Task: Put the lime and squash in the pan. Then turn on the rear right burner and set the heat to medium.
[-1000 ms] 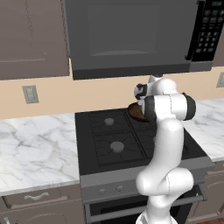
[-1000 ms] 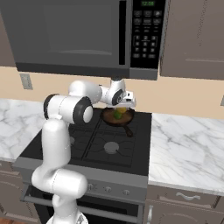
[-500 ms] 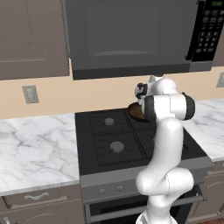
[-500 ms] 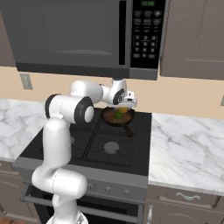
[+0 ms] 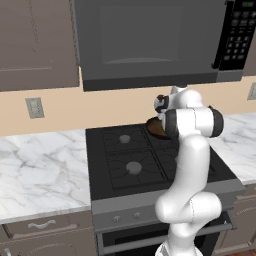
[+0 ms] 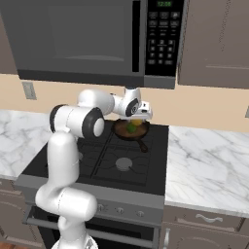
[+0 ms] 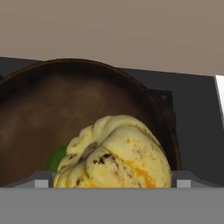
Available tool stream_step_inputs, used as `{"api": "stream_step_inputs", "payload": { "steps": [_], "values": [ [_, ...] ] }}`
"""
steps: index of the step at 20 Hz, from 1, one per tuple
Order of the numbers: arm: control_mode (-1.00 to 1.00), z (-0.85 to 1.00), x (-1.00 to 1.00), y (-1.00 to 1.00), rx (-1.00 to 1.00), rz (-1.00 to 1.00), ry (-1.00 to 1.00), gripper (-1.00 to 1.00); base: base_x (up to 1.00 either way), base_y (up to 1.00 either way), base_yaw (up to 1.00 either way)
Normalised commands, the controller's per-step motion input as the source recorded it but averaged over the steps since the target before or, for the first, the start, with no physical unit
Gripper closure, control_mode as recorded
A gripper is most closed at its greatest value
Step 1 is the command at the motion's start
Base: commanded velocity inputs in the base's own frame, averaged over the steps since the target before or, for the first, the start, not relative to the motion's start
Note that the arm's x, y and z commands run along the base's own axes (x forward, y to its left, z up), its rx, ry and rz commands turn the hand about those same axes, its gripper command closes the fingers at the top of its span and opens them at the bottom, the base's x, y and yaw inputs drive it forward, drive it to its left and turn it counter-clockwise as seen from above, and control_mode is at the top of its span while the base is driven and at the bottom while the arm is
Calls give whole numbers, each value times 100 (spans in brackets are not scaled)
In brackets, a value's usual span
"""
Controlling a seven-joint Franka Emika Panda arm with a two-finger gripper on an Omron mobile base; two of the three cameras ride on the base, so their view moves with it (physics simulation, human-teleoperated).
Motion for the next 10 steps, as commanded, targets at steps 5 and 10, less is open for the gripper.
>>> {"api": "stream_step_inputs", "payload": {
  "steps": [5,10],
  "values": [
    [-100,0,-22,0,0,0,0,-100,0,0,0],
    [-100,10,-22,3,0,0,-6,-100,0,0,0]
  ]
}}
